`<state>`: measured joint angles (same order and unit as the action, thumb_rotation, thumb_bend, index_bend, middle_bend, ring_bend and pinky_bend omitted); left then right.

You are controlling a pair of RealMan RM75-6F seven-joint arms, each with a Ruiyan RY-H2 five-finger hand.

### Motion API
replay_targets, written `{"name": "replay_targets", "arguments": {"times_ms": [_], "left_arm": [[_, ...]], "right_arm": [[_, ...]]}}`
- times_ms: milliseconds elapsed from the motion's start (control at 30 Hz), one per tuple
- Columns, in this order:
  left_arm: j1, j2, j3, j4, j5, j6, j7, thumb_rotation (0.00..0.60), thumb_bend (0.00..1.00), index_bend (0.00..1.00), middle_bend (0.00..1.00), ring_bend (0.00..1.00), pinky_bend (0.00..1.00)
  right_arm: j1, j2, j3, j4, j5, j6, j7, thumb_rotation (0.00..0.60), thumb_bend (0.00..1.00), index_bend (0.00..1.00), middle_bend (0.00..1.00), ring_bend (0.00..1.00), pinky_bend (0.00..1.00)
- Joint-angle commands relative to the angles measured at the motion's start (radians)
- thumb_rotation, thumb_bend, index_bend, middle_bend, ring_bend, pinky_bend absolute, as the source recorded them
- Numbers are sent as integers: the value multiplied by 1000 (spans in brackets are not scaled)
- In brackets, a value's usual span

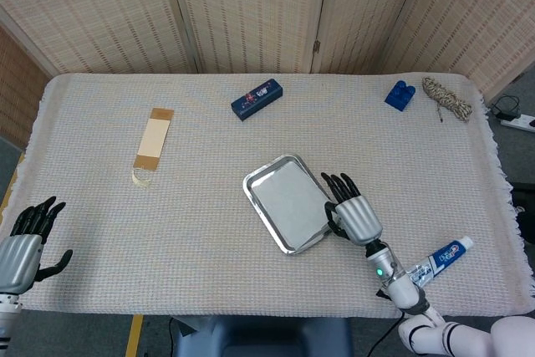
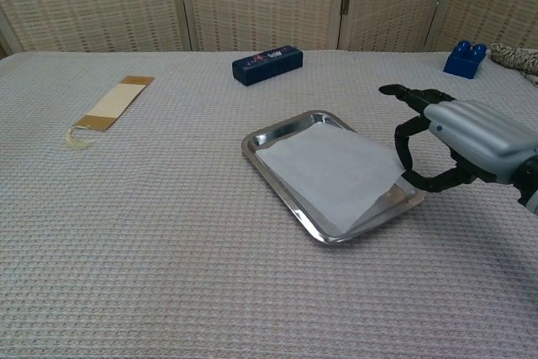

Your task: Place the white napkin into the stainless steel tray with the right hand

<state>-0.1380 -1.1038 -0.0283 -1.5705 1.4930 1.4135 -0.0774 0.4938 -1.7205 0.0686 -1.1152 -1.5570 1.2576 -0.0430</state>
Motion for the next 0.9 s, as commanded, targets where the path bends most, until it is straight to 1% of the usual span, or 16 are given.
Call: {"name": "replay_targets", "arguments": {"times_ms": [33, 133, 233, 367, 433, 700, 800, 900], "left_arm": [[0, 0, 0, 0, 1, 1, -1, 600, 396, 0, 0, 0, 0], [1, 0, 1, -1, 5, 3, -1, 600, 396, 0, 0, 0, 0], [1, 1, 1, -1, 5, 3, -3, 600, 396, 0, 0, 0, 0], [0, 0, 2, 3, 9, 5, -1, 600, 395, 0, 0, 0, 0], [0, -2, 3, 7, 13, 6, 4, 600, 394, 0, 0, 0, 0], [0, -4, 2, 12, 17, 11, -2, 600, 393, 0, 0, 0, 0], [0, -4, 2, 11, 17, 11, -4, 600, 393, 0, 0, 0, 0], [1, -3, 3, 9, 19, 15, -6, 600, 393, 0, 0, 0, 0]], "right_arm": [[11, 42, 14, -71, 34, -44, -39, 600, 490, 0, 0, 0, 0], [15, 68, 21, -121, 64, -82, -58, 600, 457, 0, 0, 0, 0], [19, 81, 24, -140, 78, -98, -81, 600, 420, 0, 0, 0, 0], [30, 106, 29, -175, 121, -155, -134, 600, 290, 0, 0, 0, 0], [36, 118, 35, -200, 144, -178, -153, 600, 257, 0, 0, 0, 0], [45, 132, 45, -246, 171, -197, -172, 600, 250, 0, 0, 0, 0], [49, 147, 52, -271, 187, -206, -186, 600, 249, 0, 0, 0, 0], [47, 169, 65, -308, 195, -192, -180, 600, 249, 0, 0, 0, 0]]}}
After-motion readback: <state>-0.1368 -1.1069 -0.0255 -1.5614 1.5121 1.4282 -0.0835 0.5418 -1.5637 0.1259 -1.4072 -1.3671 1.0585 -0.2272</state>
